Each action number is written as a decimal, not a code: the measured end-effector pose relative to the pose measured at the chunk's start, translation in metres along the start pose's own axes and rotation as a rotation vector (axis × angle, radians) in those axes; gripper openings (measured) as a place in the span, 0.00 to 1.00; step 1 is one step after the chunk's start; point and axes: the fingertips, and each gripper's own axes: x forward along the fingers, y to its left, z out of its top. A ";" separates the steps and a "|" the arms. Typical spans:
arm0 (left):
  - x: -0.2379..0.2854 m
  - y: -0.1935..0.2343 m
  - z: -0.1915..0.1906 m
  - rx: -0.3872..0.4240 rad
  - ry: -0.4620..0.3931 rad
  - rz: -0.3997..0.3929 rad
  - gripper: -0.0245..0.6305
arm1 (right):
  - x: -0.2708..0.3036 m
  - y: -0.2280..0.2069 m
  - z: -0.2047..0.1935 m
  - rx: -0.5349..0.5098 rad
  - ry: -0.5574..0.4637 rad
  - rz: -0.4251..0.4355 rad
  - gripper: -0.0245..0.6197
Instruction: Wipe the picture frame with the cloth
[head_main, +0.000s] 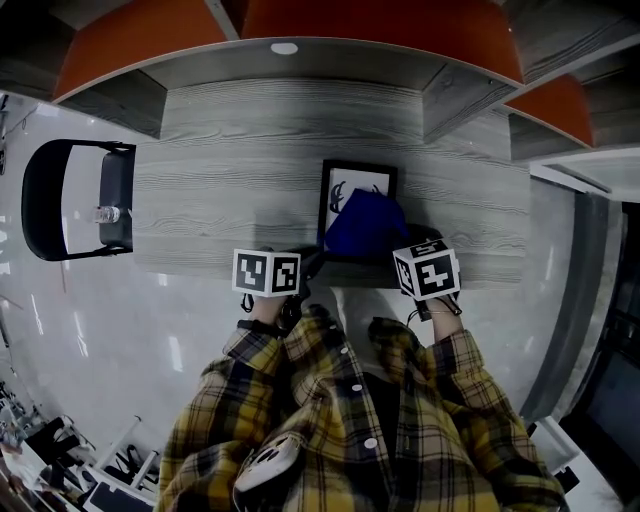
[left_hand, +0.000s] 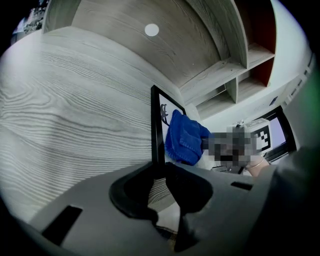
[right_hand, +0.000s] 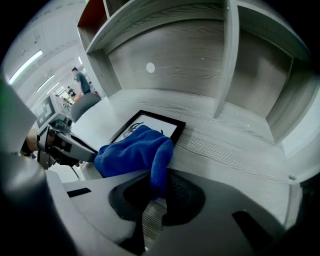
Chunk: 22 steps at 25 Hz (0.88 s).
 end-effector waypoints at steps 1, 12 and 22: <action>0.000 0.000 0.000 0.000 0.000 0.000 0.16 | -0.001 -0.007 -0.003 0.013 0.004 -0.013 0.10; 0.001 0.000 0.000 -0.004 0.011 -0.006 0.16 | -0.026 -0.043 -0.010 0.080 -0.033 -0.077 0.10; 0.001 -0.001 -0.001 0.003 0.025 -0.006 0.16 | -0.100 0.077 0.063 -0.090 -0.237 0.225 0.10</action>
